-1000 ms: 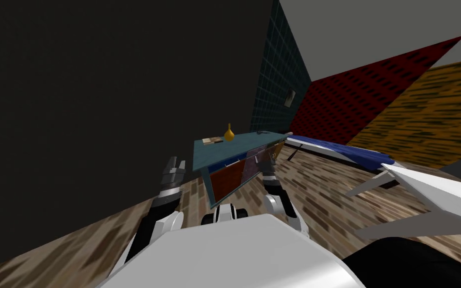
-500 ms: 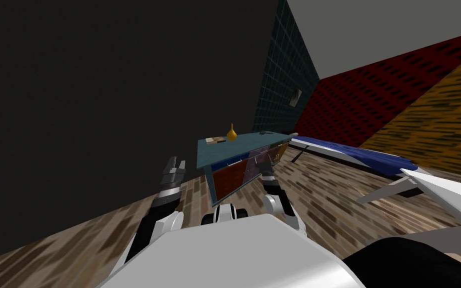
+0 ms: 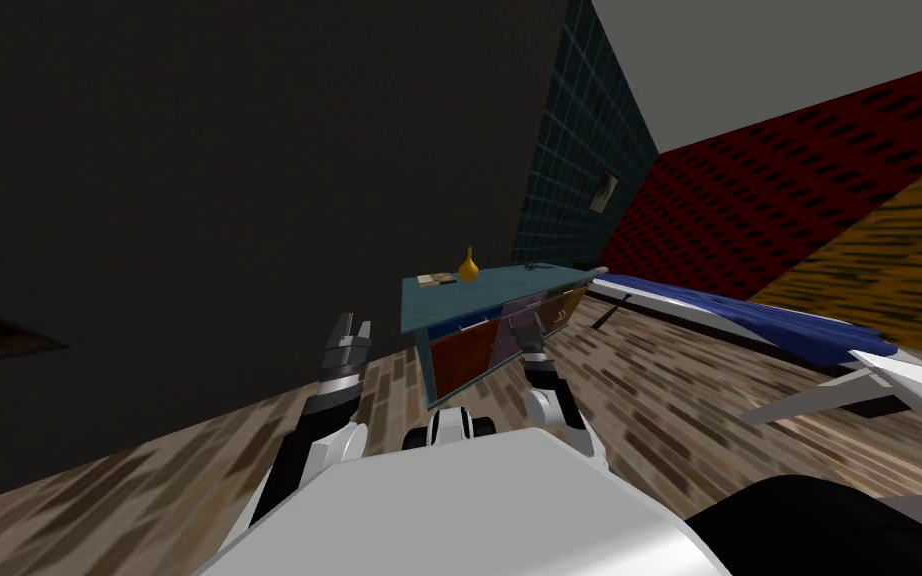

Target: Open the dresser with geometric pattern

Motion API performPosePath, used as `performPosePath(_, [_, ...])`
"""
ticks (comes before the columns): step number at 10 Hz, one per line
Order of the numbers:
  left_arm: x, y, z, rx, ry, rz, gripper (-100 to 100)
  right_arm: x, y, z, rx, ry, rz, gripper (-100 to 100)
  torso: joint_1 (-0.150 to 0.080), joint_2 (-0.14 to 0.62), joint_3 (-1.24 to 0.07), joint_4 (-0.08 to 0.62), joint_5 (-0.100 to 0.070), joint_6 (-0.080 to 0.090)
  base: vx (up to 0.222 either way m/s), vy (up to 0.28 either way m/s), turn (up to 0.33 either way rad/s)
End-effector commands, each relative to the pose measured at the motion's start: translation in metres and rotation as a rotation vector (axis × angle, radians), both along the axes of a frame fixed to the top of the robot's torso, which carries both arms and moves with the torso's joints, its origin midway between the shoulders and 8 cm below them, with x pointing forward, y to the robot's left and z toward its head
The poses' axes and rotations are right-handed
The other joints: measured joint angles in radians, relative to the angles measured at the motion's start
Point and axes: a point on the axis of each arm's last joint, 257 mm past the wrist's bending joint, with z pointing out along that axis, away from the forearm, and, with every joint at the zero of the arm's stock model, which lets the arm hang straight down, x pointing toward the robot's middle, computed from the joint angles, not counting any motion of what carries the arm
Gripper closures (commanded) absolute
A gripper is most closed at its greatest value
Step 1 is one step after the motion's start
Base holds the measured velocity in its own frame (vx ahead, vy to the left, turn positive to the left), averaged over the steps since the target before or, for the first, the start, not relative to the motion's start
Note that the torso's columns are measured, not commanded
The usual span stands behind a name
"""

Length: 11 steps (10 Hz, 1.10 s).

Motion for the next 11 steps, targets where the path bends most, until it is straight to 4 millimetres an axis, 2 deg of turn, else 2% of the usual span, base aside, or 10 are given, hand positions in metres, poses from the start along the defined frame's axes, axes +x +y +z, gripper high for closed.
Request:
performPosePath(1, [0.000,0.000,0.000,0.000,0.000,0.000,0,0.005,-0.003,-0.011,0.105,0.011,0.042,-100,0.000,-0.001,0.000,0.000,0.000,0.000,-0.019,0.005,0.128])
performPosePath(2, [0.000,0.000,0.000,0.000,0.000,0.000,0,0.005,-0.003,-0.011,0.127,0.009,0.054,-100,0.000,0.000,0.000,0.000,0.000,-0.001,-0.022,0.003,0.097])
performPosePath(3, [0.000,0.000,0.000,0.000,0.000,0.000,0,0.010,-0.004,-0.021,0.192,0.021,0.075,-100,0.000,0.000,0.000,0.000,0.000,0.000,-0.031,0.003,0.164])
performPosePath(5, [0.000,0.000,0.000,0.000,0.000,0.000,0,0.010,-0.004,-0.021,0.235,0.015,0.097,-100,0.000,0.000,0.000,0.000,0.000,0.000,-0.022,0.004,0.023])
performPosePath(6, [0.000,0.000,0.000,0.000,0.000,0.000,0,0.016,-0.006,-0.031,0.305,0.026,0.120,-100,0.000,-0.001,0.000,0.000,0.000,0.000,-0.026,0.006,0.157])
performPosePath(8, [0.000,0.000,0.000,0.000,0.000,0.000,0,0.016,-0.006,-0.031,0.339,0.022,0.137,-100,0.000,0.000,0.000,0.000,0.000,0.000,-0.015,0.002,0.035])
performPosePath(11, [0.000,0.000,0.000,0.000,0.000,0.000,0,0.027,-0.006,-0.052,0.504,0.039,0.192,-100,0.000,0.000,0.000,0.000,0.000,0.000,-0.025,0.001,0.136])
